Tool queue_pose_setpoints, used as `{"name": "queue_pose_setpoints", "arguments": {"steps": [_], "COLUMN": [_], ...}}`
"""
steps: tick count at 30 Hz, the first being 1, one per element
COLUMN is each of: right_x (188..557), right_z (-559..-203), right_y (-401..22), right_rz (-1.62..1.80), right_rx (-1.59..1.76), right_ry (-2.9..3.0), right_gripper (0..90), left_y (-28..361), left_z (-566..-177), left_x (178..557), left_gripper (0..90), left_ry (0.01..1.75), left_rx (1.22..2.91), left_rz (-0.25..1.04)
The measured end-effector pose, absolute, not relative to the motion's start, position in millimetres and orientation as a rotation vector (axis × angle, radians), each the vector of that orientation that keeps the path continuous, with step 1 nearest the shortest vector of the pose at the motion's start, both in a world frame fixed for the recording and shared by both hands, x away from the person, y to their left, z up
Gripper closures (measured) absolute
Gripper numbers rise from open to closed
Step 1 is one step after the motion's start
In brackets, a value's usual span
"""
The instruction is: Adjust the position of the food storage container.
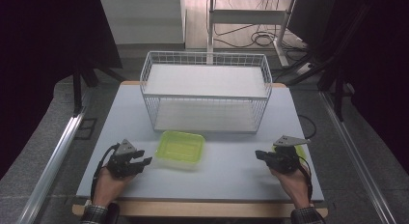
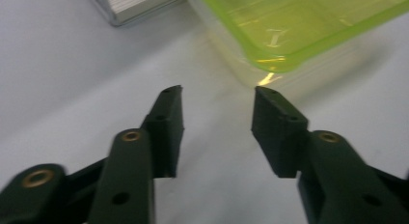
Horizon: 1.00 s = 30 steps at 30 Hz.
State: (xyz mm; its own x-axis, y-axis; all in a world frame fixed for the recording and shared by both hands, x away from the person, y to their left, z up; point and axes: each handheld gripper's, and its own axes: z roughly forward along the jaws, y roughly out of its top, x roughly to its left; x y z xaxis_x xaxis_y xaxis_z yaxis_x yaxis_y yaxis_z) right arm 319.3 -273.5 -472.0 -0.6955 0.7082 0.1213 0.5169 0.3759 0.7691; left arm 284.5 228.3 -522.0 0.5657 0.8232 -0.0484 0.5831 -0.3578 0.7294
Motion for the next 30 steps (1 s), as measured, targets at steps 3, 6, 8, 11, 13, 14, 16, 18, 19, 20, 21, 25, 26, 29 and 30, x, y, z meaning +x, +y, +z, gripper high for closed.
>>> {"name": "queue_pose_setpoints", "arguments": {"steps": [3, 6, 8, 11, 13, 14, 16, 18, 19, 20, 21, 25, 26, 29, 30], "right_x": [320, 321, 322, 325, 327, 328, 330, 330, 331, 333, 334, 339, 342, 345, 347], "right_z": [-472, -472, -472, -473, -474, -475, -476, -477, -477, -478, -478, -479, -479, -480, -481], "right_y": [-270, -263, -256, -249, -244, -241, -235, -232, -229, -226, -223, -214, -208, -204, -201], "right_rz": [1.234, 1.234, 1.213, 1.199, 1.190, 1.184, 1.162, 1.154, 1.148, 1.142, 1.134, 1.120, 1.113, 1.106, 1.103], "right_rx": [1.069, 1.050, 1.045, 1.047, 1.045, 1.039, 1.036, 1.042, 1.041, 1.035, 1.027, 1.018, 1.019, 1.012, 1.010], "right_ry": [2.424, 2.440, 2.444, 2.449, 2.458, 2.464, 2.472, 2.475, 2.478, 2.486, 2.493, 2.495, 2.496, 2.498, 2.498], "right_gripper": [89.2, 89.2, 89.2, 89.2, 89.2, 89.2, 89.3, 89.3, 89.3, 89.3, 89.3, 89.3, 89.3, 89.2, 89.3], "left_y": [231, 236, 236, 229, 223, 220, 214, 211, 209, 206, 204, 198, 196, 192, 190], "left_z": [-524, -526, -527, -530, -530, -530, -530, -530, -530, -530, -529, -528, -528, -528, -527], "left_x": [295, 308, 318, 329, 334, 336, 340, 341, 342, 342, 342, 339, 339, 338, 337], "left_gripper": [67.7, 78.7, 83.5, 88.2, 89.7, 89.8, 89.9, 89.9, 89.9, 89.9, 89.9, 89.9, 89.9, 89.9, 89.9], "left_ry": [1.130, 1.141, 1.146, 1.125, 1.110, 1.101, 1.082, 1.072, 1.057, 1.043, 1.036, 1.008, 1.002, 0.992, 0.985], "left_rx": [2.107, 2.105, 2.107, 2.126, 2.135, 2.140, 2.155, 2.161, 2.170, 2.173, 2.179, 2.199, 2.202, 2.205, 2.208], "left_rz": [0.453, 0.452, 0.444, 0.428, 0.424, 0.422, 0.420, 0.421, 0.424, 0.423, 0.424, 0.416, 0.410, 0.401, 0.398]}}
